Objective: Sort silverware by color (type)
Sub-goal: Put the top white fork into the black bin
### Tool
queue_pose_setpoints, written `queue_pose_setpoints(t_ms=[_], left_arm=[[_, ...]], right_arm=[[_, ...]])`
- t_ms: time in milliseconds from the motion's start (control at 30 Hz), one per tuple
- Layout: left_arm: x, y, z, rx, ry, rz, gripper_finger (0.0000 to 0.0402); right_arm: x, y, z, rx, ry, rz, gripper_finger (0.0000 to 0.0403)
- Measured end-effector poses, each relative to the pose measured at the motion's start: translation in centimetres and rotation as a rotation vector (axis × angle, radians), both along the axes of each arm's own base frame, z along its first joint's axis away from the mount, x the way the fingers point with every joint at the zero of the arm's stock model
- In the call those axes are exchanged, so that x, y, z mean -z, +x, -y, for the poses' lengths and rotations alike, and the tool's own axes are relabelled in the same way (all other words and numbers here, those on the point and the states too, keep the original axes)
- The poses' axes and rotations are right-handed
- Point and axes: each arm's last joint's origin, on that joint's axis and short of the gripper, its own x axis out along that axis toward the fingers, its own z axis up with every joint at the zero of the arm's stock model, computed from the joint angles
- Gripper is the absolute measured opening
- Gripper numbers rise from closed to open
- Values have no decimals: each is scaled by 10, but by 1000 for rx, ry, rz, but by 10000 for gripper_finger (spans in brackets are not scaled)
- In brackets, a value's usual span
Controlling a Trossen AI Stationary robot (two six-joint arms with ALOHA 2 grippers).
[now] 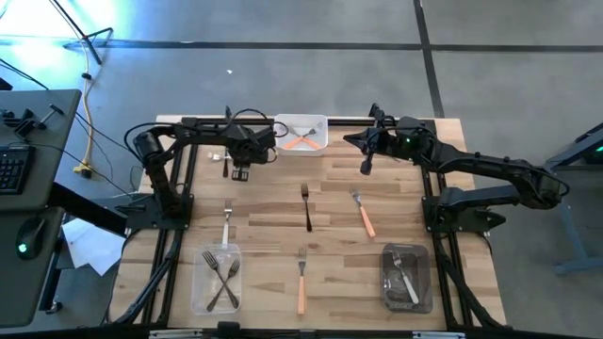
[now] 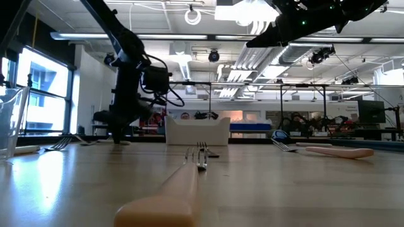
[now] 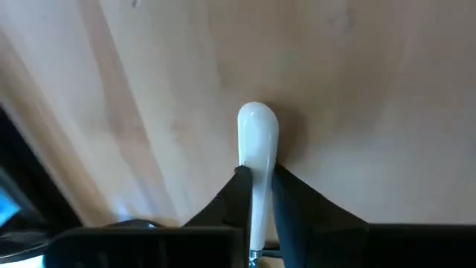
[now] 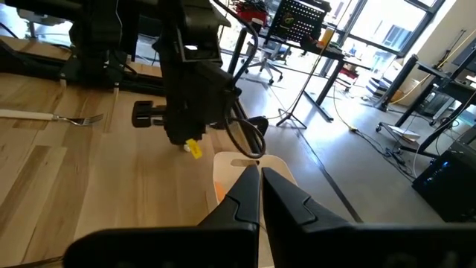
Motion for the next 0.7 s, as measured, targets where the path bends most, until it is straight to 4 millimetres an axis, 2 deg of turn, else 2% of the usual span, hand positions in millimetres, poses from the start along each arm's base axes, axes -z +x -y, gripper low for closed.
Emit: queue_pose_setpoints(t_ms=[167, 400, 700], left_arm=[[-6, 3, 8, 32, 20, -15, 20], [-27, 15, 25, 63, 22, 56, 18], [-37, 32, 68, 71, -16, 175, 18]], right_arm=[[0, 0, 0, 0, 0, 0, 0], [0, 0, 0, 0, 0, 0, 0], [0, 0, 0, 0, 0, 0, 0]])
